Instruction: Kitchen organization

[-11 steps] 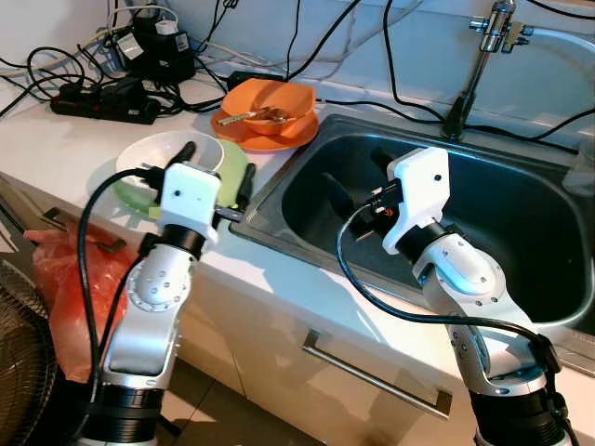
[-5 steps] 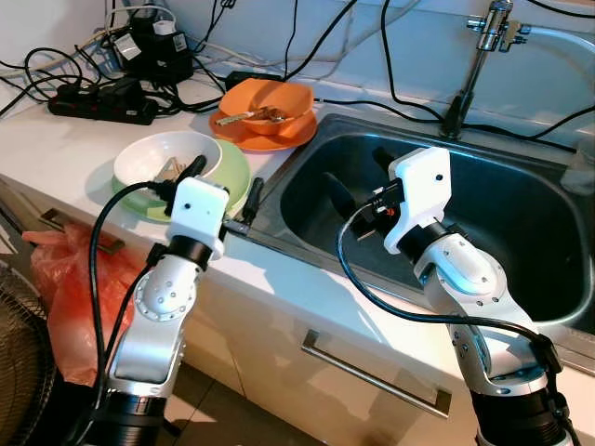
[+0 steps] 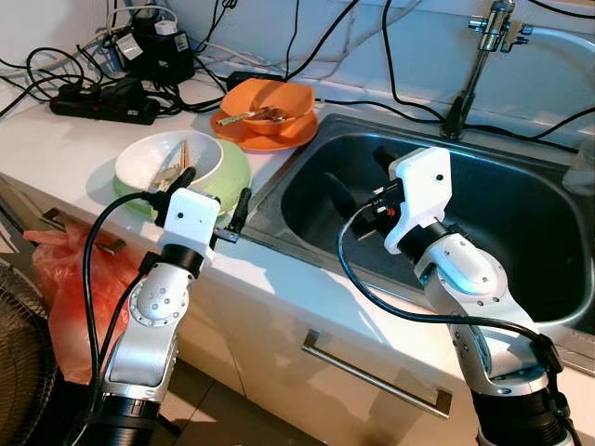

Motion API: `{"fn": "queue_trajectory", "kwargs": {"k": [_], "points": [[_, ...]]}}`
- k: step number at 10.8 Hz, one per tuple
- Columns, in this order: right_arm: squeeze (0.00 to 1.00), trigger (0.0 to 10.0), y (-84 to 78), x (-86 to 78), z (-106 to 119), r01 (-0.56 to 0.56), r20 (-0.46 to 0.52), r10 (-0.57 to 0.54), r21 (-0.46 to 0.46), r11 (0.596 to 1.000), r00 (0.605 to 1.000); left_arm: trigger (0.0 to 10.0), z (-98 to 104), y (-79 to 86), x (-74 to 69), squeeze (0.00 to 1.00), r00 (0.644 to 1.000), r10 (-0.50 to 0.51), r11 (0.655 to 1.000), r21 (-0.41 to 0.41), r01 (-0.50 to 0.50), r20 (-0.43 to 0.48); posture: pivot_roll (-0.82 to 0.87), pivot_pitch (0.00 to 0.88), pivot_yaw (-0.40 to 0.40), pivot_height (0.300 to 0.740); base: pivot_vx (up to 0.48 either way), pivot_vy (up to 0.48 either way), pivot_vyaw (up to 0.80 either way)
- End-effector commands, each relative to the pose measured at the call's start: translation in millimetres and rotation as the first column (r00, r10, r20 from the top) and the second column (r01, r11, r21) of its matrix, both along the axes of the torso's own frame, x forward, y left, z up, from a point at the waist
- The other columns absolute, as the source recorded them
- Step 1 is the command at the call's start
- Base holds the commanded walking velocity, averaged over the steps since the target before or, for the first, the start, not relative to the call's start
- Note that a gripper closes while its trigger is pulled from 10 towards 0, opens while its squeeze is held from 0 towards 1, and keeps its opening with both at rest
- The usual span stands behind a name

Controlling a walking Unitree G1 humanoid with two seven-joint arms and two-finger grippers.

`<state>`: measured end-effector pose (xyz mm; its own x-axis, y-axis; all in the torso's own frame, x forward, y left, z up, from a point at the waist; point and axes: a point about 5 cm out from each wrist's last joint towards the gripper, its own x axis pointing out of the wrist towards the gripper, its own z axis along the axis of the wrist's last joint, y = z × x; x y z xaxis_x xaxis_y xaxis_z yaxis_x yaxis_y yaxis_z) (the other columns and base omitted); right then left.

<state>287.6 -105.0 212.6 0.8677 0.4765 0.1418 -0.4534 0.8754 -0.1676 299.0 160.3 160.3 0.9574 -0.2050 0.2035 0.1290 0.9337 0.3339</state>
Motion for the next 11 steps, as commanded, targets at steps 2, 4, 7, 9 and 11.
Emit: {"fn": "queue_trajectory", "kwargs": {"k": [2,4,7,9,11], "points": [[0.00,10.0,0.4,-2.5,3,-0.003,0.019,0.004,-0.013,1.000,1.000,10.0,5,5.3,2.9,0.00,0.999,0.029,1.000,-0.001,-0.029,0.021,-0.02,0.000,0.033,0.740,0.000,0.000,0.00],[0.00,10.0,0.2,-2.4,3,-0.002,0.021,0.002,-0.014,1.000,1.000,10.0,8,7.6,4.6,0.00,0.998,0.040,0.999,-0.001,-0.040,0.041,-0.02,0.000,0.035,0.740,0.000,0.000,0.00],[0.00,10.0,-0.3,-2.5,2,0.001,0.021,0.000,-0.017,1.000,1.000,10.0,16,9.6,7.4,0.00,0.996,0.048,0.999,-0.002,-0.048,0.074,-0.02,0.000,0.033,0.740,0.000,0.000,0.00],[0.00,10.0,-0.6,-2.4,2,0.004,0.021,-0.004,-0.017,1.000,1.000,0.0,17,11.2,5.8,0.00,0.996,0.017,1.000,-0.003,-0.017,0.082,-0.02,0.000,0.034,0.740,0.000,0.000,0.00],[0.00,10.0,-1.1,-2.5,2,0.008,0.020,-0.008,-0.016,1.000,1.000,0.0,15,12.5,6.1,0.00,0.997,0.017,1.000,0.010,-0.017,0.076,-0.03,0.000,0.035,0.740,0.000,0.000,0.00]]}}
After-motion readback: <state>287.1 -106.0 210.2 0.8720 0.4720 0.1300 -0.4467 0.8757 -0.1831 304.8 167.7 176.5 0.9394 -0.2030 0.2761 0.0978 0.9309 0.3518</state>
